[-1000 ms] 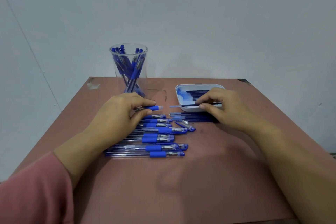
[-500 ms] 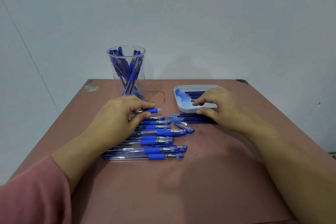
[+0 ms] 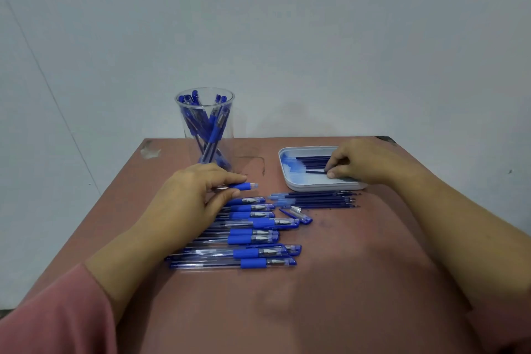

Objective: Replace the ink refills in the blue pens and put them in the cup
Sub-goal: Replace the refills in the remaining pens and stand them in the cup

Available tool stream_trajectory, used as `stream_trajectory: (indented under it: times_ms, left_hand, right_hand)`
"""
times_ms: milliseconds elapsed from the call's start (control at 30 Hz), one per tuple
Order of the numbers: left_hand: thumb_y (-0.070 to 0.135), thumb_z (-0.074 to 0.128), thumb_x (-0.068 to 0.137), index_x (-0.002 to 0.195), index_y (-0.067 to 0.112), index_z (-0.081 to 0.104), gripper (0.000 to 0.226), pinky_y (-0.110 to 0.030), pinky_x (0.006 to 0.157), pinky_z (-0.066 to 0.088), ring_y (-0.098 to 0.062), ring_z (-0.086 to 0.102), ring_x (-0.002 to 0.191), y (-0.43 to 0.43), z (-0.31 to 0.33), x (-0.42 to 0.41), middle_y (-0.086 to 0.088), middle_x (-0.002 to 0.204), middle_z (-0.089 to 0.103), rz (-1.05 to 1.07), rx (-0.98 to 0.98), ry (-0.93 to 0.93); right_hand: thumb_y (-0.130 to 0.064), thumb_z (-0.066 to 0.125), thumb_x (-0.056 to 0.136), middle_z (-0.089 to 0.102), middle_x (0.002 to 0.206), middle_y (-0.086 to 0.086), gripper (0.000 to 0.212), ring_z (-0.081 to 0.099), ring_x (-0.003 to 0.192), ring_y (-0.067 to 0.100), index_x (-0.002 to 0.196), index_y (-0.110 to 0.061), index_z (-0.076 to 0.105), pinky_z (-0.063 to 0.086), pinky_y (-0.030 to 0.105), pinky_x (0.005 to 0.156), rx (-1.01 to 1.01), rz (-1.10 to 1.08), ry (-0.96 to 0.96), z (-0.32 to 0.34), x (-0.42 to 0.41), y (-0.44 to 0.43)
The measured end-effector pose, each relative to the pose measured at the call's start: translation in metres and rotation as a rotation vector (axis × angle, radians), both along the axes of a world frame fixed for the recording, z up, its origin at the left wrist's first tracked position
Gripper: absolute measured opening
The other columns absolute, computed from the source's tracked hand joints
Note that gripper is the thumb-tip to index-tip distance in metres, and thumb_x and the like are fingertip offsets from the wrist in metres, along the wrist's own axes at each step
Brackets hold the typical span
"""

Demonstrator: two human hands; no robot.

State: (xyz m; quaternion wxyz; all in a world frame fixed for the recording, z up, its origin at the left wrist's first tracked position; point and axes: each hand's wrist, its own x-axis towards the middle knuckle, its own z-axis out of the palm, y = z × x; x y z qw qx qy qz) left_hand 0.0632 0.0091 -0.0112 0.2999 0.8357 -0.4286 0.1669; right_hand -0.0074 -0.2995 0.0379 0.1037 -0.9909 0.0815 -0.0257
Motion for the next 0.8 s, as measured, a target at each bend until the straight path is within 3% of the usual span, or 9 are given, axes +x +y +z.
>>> stream_trajectory:
  times_ms: [167, 267, 400, 500, 600, 800]
  left_hand:
    - [0.03, 0.066, 0.088, 0.115, 0.035, 0.069, 0.028, -0.025, 0.081, 0.051, 0.0, 0.059, 0.089, 0.0, 0.0, 0.001, 0.021, 0.096, 0.065, -0.011, 0.005, -0.005]
    - [0.031, 0.065, 0.088, 0.115, 0.035, 0.068, 0.028, -0.025, 0.082, 0.05, 0.001, 0.059, 0.089, 0.0, 0.001, 0.001, 0.022, 0.096, 0.065, -0.009, 0.01, -0.007]
    - [0.031, 0.065, 0.088, 0.116, 0.035, 0.068, 0.028, -0.022, 0.082, 0.048, 0.001, 0.058, 0.09, 0.0, 0.001, -0.001, 0.022, 0.097, 0.065, -0.009, 0.008, -0.01]
    - [0.03, 0.065, 0.088, 0.116, 0.034, 0.068, 0.028, -0.02, 0.081, 0.046, 0.001, 0.059, 0.091, -0.001, 0.001, -0.002, 0.022, 0.098, 0.065, -0.014, 0.0, -0.009]
    - [0.029, 0.066, 0.088, 0.116, 0.034, 0.069, 0.028, -0.018, 0.08, 0.045, 0.0, 0.059, 0.09, -0.002, 0.001, -0.003, 0.022, 0.097, 0.064, -0.016, -0.009, -0.001]
    - [0.03, 0.066, 0.087, 0.114, 0.033, 0.069, 0.027, -0.013, 0.079, 0.044, 0.002, 0.059, 0.087, -0.003, 0.0, -0.003, 0.022, 0.093, 0.065, -0.008, -0.075, 0.022]
  right_hand:
    - [-0.029, 0.063, 0.091, 0.067, 0.092, -0.008, 0.009, 0.05, 0.067, -0.004, 0.094, -0.022, 0.069, 0.033, -0.002, 0.051, 0.035, -0.018, -0.048, 0.0, -0.003, 0.002]
    - [-0.029, 0.064, 0.091, 0.065, 0.092, -0.013, 0.005, 0.054, 0.076, -0.005, 0.094, -0.027, 0.067, 0.035, -0.002, 0.06, 0.113, 0.017, -0.139, 0.005, -0.009, 0.009]
    - [-0.028, 0.069, 0.086, 0.065, 0.081, -0.021, 0.014, 0.059, 0.084, -0.002, 0.092, -0.041, 0.067, 0.044, 0.012, 0.078, 0.204, 0.125, -0.264, 0.011, -0.029, 0.021]
    - [-0.024, 0.071, 0.085, 0.064, 0.079, -0.02, 0.015, 0.057, 0.084, -0.004, 0.094, -0.035, 0.071, 0.04, 0.006, 0.074, 0.245, 0.206, -0.346, 0.006, -0.047, 0.04]
    - [-0.014, 0.074, 0.083, 0.066, 0.078, -0.011, 0.019, 0.06, 0.079, 0.004, 0.094, -0.029, 0.072, 0.041, 0.007, 0.073, 0.331, 0.285, -0.454, -0.012, -0.053, 0.052]
    - [-0.011, 0.075, 0.082, 0.065, 0.079, -0.012, 0.024, 0.06, 0.08, 0.003, 0.092, -0.032, 0.069, 0.041, 0.006, 0.07, 0.344, 0.316, -0.511, -0.023, -0.051, 0.057]
